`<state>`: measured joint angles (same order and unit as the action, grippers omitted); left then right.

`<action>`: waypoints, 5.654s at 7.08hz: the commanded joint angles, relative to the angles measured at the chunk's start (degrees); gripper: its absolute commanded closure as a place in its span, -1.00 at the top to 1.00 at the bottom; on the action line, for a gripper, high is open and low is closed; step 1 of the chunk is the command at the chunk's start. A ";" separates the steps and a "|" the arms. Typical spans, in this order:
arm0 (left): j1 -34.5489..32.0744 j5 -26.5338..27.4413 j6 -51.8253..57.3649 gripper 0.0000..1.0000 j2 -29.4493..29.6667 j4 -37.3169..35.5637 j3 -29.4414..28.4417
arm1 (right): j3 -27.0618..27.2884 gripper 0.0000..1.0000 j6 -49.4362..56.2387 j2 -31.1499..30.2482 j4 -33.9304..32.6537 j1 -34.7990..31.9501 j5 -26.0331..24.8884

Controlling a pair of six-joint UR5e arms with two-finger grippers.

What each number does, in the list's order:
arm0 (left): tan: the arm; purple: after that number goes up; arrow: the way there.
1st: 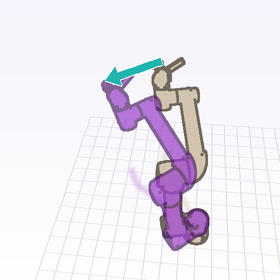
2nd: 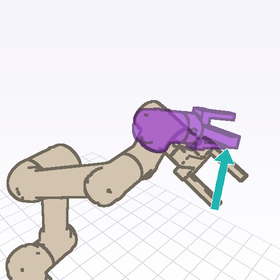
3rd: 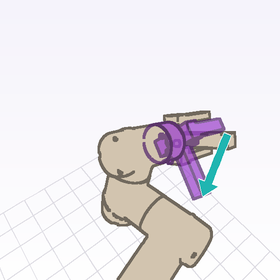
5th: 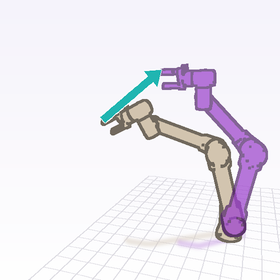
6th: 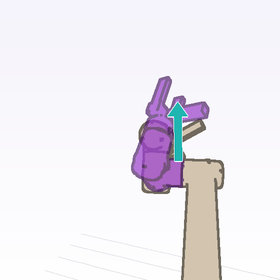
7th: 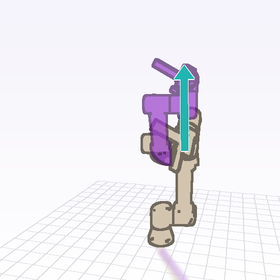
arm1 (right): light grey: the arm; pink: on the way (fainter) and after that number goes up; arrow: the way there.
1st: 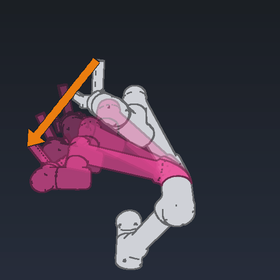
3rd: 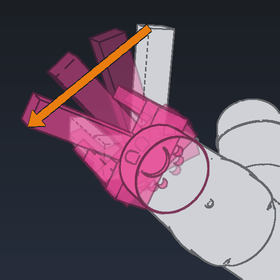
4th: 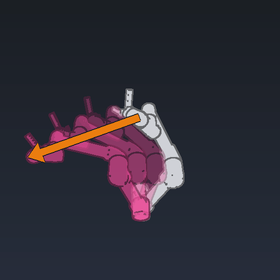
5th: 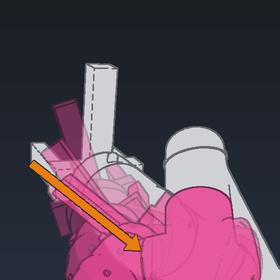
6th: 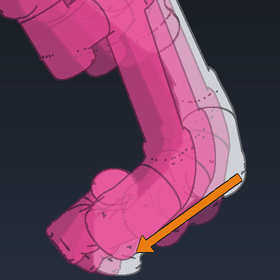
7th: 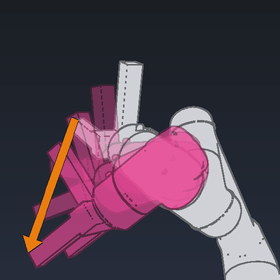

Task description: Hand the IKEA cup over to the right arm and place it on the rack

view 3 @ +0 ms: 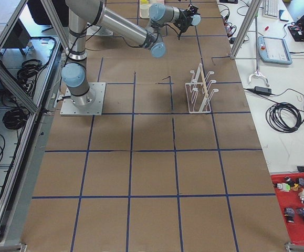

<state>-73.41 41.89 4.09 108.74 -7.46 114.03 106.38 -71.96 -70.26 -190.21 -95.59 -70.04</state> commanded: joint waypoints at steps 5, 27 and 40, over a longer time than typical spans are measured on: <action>-13.43 39.14 -0.49 0.99 -4.13 65.51 -24.43 | -3.71 -0.81 59.14 4.94 -0.95 14.28 -1.06; 17.16 49.34 24.65 0.98 -24.38 67.86 15.68 | -4.16 1.00 77.85 10.95 -9.13 14.56 -2.82; 14.26 56.81 28.16 -1.00 -22.69 60.71 14.84 | 3.91 0.99 14.23 -4.00 -10.00 -6.61 -12.67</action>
<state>-59.00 97.41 32.12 86.62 52.97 130.26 109.45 -45.82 -74.19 -199.55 -99.99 -82.22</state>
